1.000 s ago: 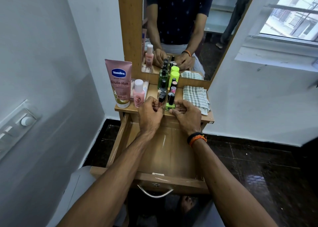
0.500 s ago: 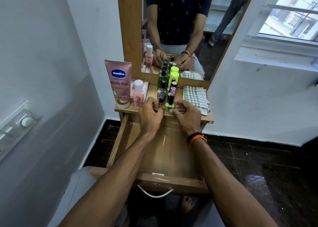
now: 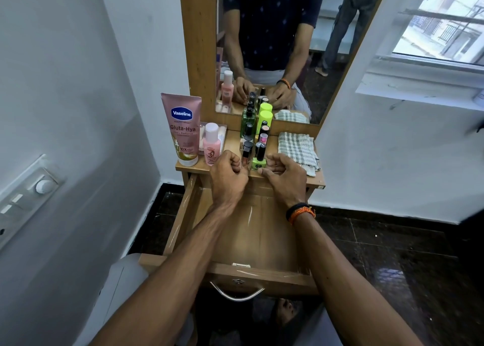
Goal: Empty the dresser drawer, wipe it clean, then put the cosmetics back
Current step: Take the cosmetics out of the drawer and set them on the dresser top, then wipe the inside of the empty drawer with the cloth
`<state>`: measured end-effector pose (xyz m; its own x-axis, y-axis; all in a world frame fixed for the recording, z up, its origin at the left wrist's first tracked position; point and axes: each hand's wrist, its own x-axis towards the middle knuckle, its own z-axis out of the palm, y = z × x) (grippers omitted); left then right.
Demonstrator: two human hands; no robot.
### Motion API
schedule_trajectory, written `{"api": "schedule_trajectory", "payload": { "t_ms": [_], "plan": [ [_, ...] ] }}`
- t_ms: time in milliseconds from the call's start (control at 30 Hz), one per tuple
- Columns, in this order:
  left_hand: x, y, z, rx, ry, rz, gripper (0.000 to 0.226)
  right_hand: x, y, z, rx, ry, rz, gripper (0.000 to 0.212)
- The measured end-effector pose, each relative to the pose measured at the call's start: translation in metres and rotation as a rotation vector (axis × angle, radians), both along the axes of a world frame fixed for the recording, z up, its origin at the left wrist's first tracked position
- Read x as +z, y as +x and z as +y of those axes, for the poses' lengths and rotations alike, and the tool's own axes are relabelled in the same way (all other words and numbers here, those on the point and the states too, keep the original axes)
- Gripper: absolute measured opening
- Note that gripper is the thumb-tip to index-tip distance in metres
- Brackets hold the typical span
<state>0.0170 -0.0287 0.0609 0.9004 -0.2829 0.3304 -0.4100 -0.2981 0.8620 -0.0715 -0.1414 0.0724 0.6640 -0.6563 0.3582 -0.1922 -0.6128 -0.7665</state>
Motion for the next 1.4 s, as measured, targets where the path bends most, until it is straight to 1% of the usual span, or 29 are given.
{"api": "schedule_trajectory", "payload": {
  "t_ms": [67, 133, 233, 300, 400, 467, 533, 600, 667, 800, 933, 1000, 1100, 1233, 1300, 1400],
  "plan": [
    [0.0, -0.003, 0.003, 0.002, 0.005, -0.014, 0.017, -0.002, -0.003, -0.002, -0.001, -0.005, -0.013, 0.037],
    [-0.001, -0.008, 0.008, 0.005, 0.016, -0.028, 0.018, -0.003, -0.006, -0.004, -0.04, -0.033, -0.035, 0.032],
    [-0.007, -0.016, 0.015, -0.021, 0.037, -0.058, 0.017, -0.005, -0.012, -0.011, -0.18, -0.11, -0.059, 0.019],
    [-0.01, -0.021, 0.019, -0.052, 0.067, -0.058, 0.017, -0.004, -0.014, -0.018, -0.276, -0.185, -0.03, 0.018],
    [-0.013, -0.026, 0.021, -0.113, 0.109, -0.055, 0.016, 0.002, -0.012, -0.033, -0.311, -0.269, 0.119, 0.032],
    [-0.012, -0.028, 0.021, -0.142, 0.138, -0.047, 0.016, 0.006, -0.006, -0.043, -0.274, -0.297, 0.26, 0.046],
    [-0.011, -0.029, 0.02, -0.162, 0.157, -0.025, 0.015, 0.008, -0.001, -0.052, -0.226, -0.316, 0.395, 0.055],
    [-0.008, -0.03, 0.02, -0.174, 0.177, -0.014, 0.015, 0.007, 0.004, -0.058, -0.191, -0.325, 0.472, 0.055],
    [-0.007, -0.03, 0.019, -0.185, 0.192, -0.011, 0.014, 0.006, 0.008, -0.061, -0.191, -0.336, 0.482, 0.051],
    [-0.007, -0.032, 0.02, -0.198, 0.22, 0.002, 0.014, 0.004, 0.008, -0.067, -0.225, -0.343, 0.426, 0.04],
    [-0.005, -0.034, 0.023, -0.213, 0.227, 0.005, 0.013, 0.006, 0.008, -0.067, -0.24, -0.352, 0.381, 0.036],
    [-0.004, -0.035, 0.024, -0.226, 0.234, 0.001, 0.012, 0.011, 0.008, -0.067, -0.269, -0.331, 0.318, 0.036],
    [-0.004, -0.038, 0.03, -0.248, 0.258, -0.016, 0.011, 0.022, 0.004, -0.061, -0.339, -0.26, 0.157, 0.034],
    [-0.006, -0.042, 0.043, -0.246, 0.272, -0.053, 0.009, 0.04, -0.011, -0.039, -0.42, -0.04, -0.112, 0.024],
    [-0.006, -0.043, 0.055, -0.237, 0.258, -0.07, 0.009, 0.044, -0.025, -0.026, -0.444, 0.146, -0.21, 0.015],
    [-0.007, -0.045, 0.078, -0.183, 0.228, -0.101, 0.011, 0.04, -0.047, -0.004, -0.411, 0.494, -0.36, 0.013]
  ]
}}
